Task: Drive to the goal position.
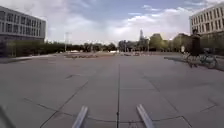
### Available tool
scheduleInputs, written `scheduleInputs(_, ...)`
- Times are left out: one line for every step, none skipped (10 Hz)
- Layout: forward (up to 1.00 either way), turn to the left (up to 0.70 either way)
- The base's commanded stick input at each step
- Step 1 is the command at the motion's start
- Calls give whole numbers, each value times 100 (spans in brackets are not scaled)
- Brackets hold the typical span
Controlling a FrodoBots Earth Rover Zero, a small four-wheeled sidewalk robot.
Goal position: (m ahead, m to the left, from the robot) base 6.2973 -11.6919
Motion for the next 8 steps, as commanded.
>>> scheduleInputs(70, -14)
scheduleInputs(70, -14)
scheduleInputs(70, -14)
scheduleInputs(70, -14)
scheduleInputs(70, -14)
scheduleInputs(70, -14)
scheduleInputs(70, -14)
scheduleInputs(70, -14)
